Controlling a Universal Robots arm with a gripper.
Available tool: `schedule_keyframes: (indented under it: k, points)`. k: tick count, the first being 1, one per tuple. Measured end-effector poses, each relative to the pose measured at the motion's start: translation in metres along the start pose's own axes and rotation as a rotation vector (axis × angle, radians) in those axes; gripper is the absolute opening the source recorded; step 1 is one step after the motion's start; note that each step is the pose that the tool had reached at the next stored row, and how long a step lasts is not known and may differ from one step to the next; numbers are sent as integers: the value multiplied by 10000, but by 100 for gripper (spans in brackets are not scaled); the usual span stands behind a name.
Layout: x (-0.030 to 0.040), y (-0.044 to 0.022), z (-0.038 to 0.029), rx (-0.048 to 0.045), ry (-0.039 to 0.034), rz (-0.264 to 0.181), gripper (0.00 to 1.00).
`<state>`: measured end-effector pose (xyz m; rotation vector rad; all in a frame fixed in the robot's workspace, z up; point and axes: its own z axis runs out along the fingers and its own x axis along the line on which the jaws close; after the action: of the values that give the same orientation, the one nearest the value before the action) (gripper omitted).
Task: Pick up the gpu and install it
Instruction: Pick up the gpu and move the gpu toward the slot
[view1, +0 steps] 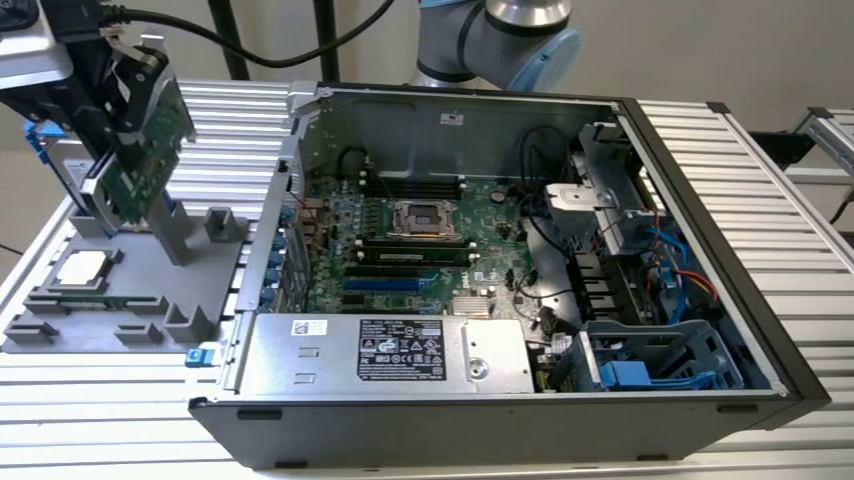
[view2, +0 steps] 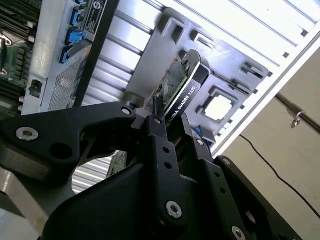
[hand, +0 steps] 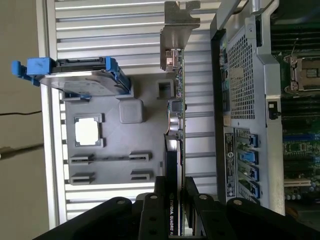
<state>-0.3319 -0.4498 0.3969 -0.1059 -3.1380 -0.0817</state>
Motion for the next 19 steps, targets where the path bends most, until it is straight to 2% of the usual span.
schedule_keyframes:
  k: [5,13,19]
  points:
    - [0,1,-26,-1,-1,0,0]
    - [0,2,-31,-1,-1,-1,0]
    - [-53,7,-31,0,0,0,0]
